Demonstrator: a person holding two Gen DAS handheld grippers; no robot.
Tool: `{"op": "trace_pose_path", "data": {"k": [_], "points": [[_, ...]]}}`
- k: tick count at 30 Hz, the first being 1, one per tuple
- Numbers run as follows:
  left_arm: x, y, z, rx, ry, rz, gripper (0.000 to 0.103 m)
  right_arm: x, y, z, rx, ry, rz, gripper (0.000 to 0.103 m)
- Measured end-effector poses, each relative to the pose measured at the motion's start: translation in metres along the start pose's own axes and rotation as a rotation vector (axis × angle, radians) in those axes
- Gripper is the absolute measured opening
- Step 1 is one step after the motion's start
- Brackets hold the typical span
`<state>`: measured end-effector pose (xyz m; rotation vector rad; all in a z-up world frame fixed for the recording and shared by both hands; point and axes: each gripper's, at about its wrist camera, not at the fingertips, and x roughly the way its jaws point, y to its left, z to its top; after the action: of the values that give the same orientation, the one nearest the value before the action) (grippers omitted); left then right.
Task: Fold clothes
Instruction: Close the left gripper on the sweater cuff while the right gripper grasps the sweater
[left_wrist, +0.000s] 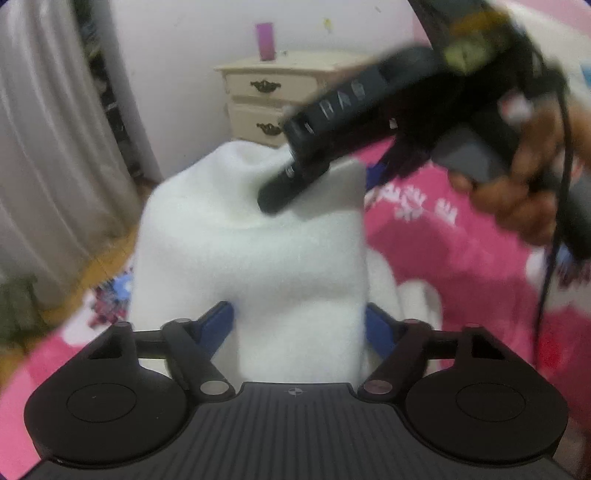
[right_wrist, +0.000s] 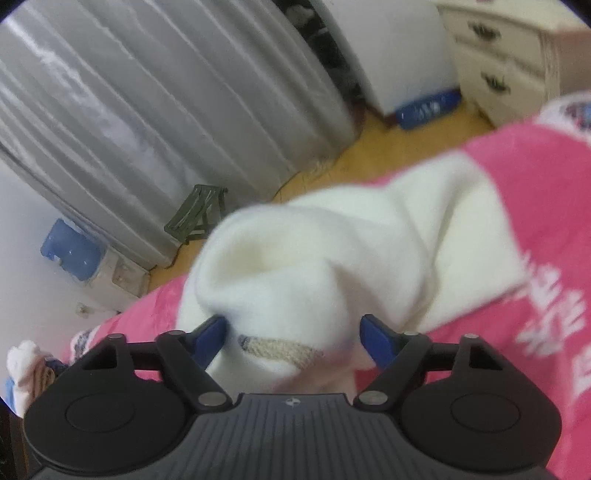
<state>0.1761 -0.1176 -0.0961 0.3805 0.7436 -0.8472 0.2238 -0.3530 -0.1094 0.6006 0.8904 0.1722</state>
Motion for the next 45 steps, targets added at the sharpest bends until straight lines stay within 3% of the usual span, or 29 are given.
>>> {"op": "trace_pose_path", "data": {"k": [1, 2, 3, 4, 6, 11, 14, 18, 21, 25, 28, 30, 33, 36, 39, 42, 44, 45], "points": [[-0.007, 0.011, 0.001, -0.043, -0.009, 0.0, 0.051, -0.001, -0.001, 0.001, 0.0, -0.012, 0.0, 0.058], [-0.012, 0.016, 0.001, -0.078, -0.02, 0.001, 0.046, -0.003, 0.002, 0.001, -0.013, -0.024, 0.003, 0.047], [-0.02, 0.019, 0.0, -0.097, -0.035, -0.007, 0.033, -0.006, 0.007, 0.001, -0.034, -0.033, 0.007, 0.04], [-0.028, 0.022, -0.002, -0.116, -0.049, -0.014, 0.015, -0.011, 0.015, -0.001, -0.064, -0.044, 0.01, 0.037], [-0.044, 0.025, -0.005, -0.125, -0.08, -0.006, 0.011, -0.018, 0.034, -0.009, -0.164, -0.074, 0.041, 0.031], [-0.083, 0.038, -0.026, -0.147, -0.129, 0.078, 0.009, -0.025, 0.093, -0.038, -0.395, -0.117, 0.122, 0.027], [-0.108, 0.053, -0.044, -0.208, -0.121, 0.145, 0.009, -0.018, 0.119, -0.056, -0.427, -0.1, 0.195, 0.025], [-0.136, 0.066, -0.071, -0.282, -0.074, 0.215, 0.009, 0.002, 0.161, -0.084, -0.591, -0.052, 0.295, 0.025], [-0.148, 0.076, -0.098, -0.343, -0.034, 0.251, 0.009, 0.013, 0.174, -0.105, -0.63, 0.005, 0.37, 0.025], [-0.142, 0.08, -0.113, -0.374, -0.011, 0.217, 0.01, 0.023, 0.17, -0.12, -0.628, 0.087, 0.406, 0.027], [-0.145, 0.083, -0.117, -0.374, -0.041, 0.144, 0.014, 0.01, 0.157, -0.113, -0.606, 0.131, 0.432, 0.038], [-0.148, 0.088, -0.117, -0.381, -0.06, 0.116, 0.021, -0.009, 0.137, -0.101, -0.559, 0.146, 0.445, 0.052], [-0.156, 0.088, -0.121, -0.386, -0.092, 0.09, 0.042, -0.043, 0.091, -0.072, -0.411, 0.103, 0.438, 0.061], [-0.159, 0.082, -0.115, -0.359, -0.137, 0.078, 0.062, -0.07, 0.028, -0.042, -0.168, -0.045, 0.299, 0.076], [-0.153, 0.07, -0.099, -0.277, -0.176, 0.073, 0.076, -0.067, -0.04, -0.027, 0.155, -0.08, 0.144, 0.081], [-0.137, 0.052, -0.079, -0.159, -0.18, 0.129, 0.075, -0.041, -0.094, -0.025, 0.417, -0.037, 0.09, 0.082], [-0.125, 0.041, -0.069, -0.095, -0.187, 0.184, 0.067, -0.021, -0.114, -0.025, 0.519, -0.032, 0.076, 0.083], [-0.121, 0.039, -0.066, -0.093, -0.191, 0.196, 0.053, -0.012, -0.119, -0.023, 0.541, -0.039, 0.097, 0.077]]}}
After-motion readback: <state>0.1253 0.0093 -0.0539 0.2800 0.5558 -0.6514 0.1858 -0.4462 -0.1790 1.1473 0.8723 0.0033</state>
